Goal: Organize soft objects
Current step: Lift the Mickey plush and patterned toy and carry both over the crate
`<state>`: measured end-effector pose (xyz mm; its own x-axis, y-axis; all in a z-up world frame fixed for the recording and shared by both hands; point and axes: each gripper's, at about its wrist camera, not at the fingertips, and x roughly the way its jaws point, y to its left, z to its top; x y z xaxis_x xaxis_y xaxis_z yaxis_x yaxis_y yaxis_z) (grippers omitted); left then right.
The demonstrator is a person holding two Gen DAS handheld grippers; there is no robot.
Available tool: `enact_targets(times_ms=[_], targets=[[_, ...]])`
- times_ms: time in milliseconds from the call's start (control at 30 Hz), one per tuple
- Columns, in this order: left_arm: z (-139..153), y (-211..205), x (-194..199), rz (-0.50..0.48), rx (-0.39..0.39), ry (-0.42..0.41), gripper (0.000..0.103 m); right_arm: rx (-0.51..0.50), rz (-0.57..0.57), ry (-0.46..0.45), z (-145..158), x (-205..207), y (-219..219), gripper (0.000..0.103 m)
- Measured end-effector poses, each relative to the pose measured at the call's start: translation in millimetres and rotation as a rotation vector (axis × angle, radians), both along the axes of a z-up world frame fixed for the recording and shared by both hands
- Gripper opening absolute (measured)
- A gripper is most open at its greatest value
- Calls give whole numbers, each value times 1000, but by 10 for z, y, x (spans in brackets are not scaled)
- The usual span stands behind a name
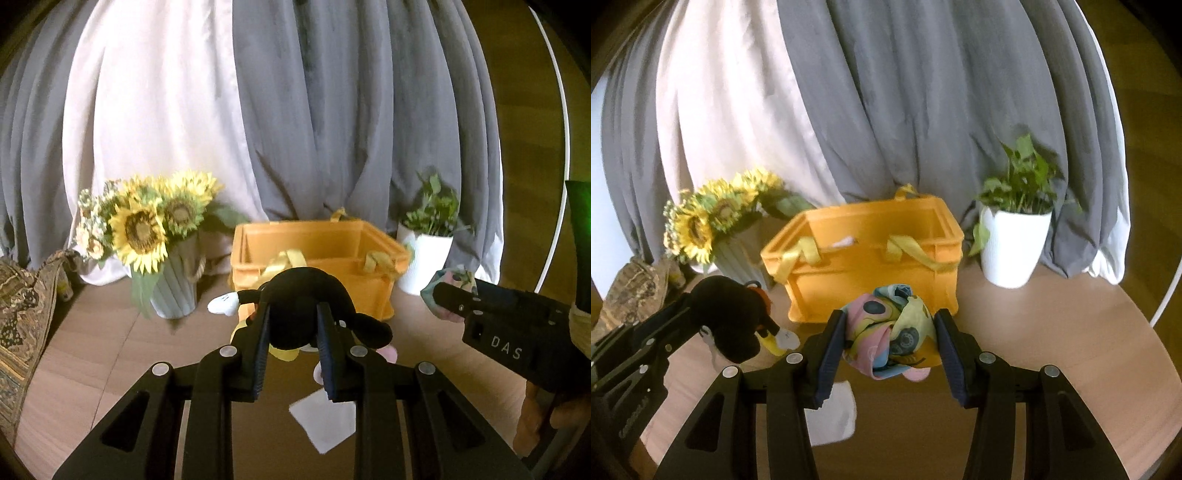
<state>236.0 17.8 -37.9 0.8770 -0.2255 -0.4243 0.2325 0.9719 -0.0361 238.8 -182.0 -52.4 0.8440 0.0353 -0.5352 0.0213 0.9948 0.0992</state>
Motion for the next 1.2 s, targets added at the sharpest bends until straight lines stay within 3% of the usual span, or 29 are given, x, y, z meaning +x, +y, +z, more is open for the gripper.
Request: enact_targets(times_ms=[600,1200], targets=[[395,-96,129,8,-42,-133,24,16,22,-126,419,29,-53,50],[653,-229,524,15,-39,-234,24,24,38,-235,683,423,-138,50]])
